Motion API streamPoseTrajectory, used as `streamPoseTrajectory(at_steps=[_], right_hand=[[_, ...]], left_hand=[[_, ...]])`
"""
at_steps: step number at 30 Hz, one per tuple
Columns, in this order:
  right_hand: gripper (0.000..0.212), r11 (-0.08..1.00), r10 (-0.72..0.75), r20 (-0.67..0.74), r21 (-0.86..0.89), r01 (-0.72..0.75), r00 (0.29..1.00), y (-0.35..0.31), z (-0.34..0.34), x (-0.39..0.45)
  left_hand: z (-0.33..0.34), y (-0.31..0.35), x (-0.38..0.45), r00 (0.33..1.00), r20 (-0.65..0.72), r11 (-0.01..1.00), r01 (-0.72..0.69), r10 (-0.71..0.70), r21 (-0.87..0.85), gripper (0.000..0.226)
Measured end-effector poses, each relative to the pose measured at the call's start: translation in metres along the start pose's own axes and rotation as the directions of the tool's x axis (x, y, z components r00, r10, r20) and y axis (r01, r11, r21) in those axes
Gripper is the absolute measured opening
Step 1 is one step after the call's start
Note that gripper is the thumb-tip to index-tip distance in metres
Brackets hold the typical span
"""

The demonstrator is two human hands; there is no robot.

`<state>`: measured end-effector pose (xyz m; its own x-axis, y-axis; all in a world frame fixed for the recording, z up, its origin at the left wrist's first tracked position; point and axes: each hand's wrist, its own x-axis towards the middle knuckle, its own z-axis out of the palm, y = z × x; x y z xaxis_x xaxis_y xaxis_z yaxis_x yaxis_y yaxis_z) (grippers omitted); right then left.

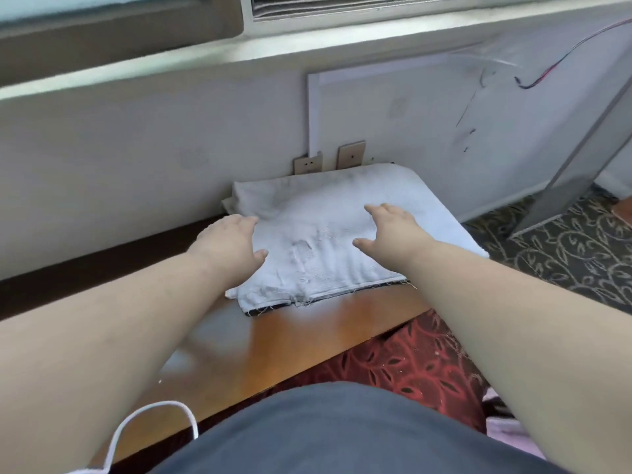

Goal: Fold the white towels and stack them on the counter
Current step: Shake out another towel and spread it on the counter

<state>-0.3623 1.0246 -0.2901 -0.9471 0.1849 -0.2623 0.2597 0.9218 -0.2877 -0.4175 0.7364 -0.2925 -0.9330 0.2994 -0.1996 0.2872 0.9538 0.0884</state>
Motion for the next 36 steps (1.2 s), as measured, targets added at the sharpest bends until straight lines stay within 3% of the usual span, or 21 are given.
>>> streamPoseTrajectory(at_steps=[7, 17, 23, 27, 31, 36], right_hand=[[0.079, 1.0, 0.01, 0.078, -0.007, -0.009, 0.997, 0.026, -0.006, 0.074], [0.074, 0.974, -0.159, 0.188, -0.13, 0.185, 0.969, 0.052, -0.02, 0.215], [0.064, 0.944, -0.271, 0.186, -0.142, 0.298, 0.945, 0.061, -0.006, 0.278], [0.059, 0.934, -0.265, 0.226, -0.181, 0.307, 0.938, 0.069, 0.012, 0.304], [0.048, 0.921, -0.242, 0.172, -0.27, 0.282, 0.955, 0.067, 0.019, 0.324], [0.033, 0.879, -0.368, 0.108, -0.284, 0.383, 0.924, 0.069, 0.013, 0.326]], left_hand=[[0.0, 0.025, 0.076, 0.999, 0.054, 0.999, -0.005, 0.003, 0.037, 0.072], [0.022, 0.083, 0.182, 0.992, 0.112, 0.999, 0.054, -0.052, -0.009, 0.064], [0.047, 0.093, 0.241, 0.988, 0.153, 0.999, 0.002, -0.008, 0.035, 0.062], [0.066, 0.093, 0.266, 0.988, 0.138, 0.996, 0.056, -0.066, 0.073, 0.062], [0.076, 0.09, 0.281, 0.994, 0.051, 0.99, 0.091, -0.097, 0.104, 0.057], [0.073, 0.087, 0.288, 0.995, -0.015, 0.988, 0.098, -0.097, 0.116, 0.042]])
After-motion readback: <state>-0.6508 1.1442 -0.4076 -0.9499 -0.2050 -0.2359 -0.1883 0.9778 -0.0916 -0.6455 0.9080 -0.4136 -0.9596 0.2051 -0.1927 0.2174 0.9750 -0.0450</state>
